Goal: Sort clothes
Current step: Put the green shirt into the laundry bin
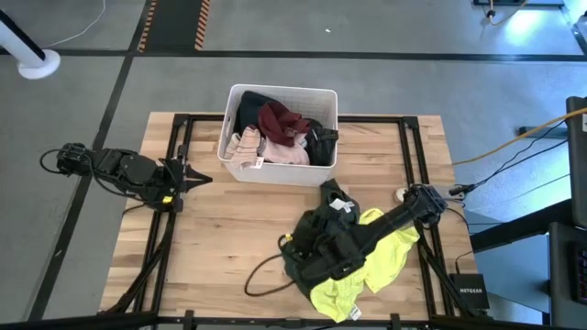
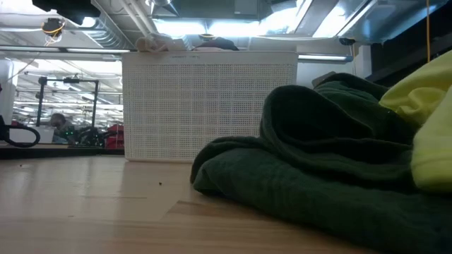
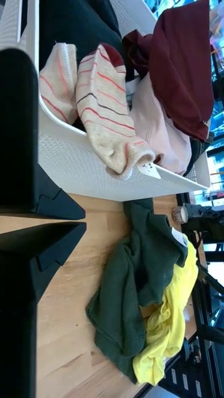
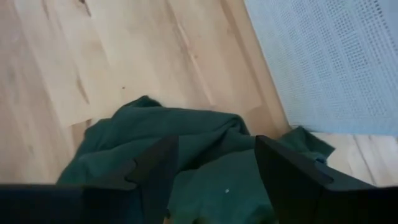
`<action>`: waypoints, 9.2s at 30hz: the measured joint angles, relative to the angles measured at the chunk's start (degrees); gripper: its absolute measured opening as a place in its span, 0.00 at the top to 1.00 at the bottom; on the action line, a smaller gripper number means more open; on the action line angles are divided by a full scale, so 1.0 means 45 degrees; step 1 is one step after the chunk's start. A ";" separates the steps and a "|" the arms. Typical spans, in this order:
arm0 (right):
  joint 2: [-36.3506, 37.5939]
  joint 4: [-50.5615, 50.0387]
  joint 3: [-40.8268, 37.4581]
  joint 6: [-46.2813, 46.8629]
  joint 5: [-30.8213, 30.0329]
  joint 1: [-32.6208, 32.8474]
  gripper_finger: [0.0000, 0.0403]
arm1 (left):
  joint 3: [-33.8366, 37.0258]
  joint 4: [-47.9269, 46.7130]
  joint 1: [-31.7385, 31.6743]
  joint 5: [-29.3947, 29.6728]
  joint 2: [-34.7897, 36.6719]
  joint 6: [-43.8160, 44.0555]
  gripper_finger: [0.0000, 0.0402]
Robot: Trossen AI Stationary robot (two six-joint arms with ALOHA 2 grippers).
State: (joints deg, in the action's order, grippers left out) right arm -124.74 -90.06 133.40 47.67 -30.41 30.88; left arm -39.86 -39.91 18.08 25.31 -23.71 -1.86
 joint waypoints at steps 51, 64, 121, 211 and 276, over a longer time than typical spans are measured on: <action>0.5486 0.1387 -0.8578 0.4695 0.0664 -0.1137 0.27 | 0.0010 -0.0265 0.0001 0.0002 -0.0003 -0.0260 0.97; 0.4791 0.1152 -0.8573 0.4972 0.1122 -0.1119 0.05 | 0.0010 -0.0281 0.0001 0.0002 -0.0001 -0.0260 0.97; 0.0784 0.8095 -0.8584 0.1240 0.5513 -0.2396 0.20 | 0.0005 -0.0298 -0.0002 -0.0001 -0.0003 -0.0255 0.97; 0.5869 2.7619 -0.9849 -1.0382 -0.1717 -0.5362 0.92 | 0.0000 -0.0246 0.0001 0.0002 -0.0005 -0.0304 0.97; -0.0079 0.8642 -0.0264 -0.4616 0.3076 -0.9939 0.39 | 0.0000 -0.0246 -0.0004 0.0002 -0.0005 -0.0459 0.97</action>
State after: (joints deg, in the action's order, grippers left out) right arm -125.09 -51.17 132.22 26.90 -16.57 -13.84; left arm -39.86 -41.01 18.06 25.32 -23.73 -3.92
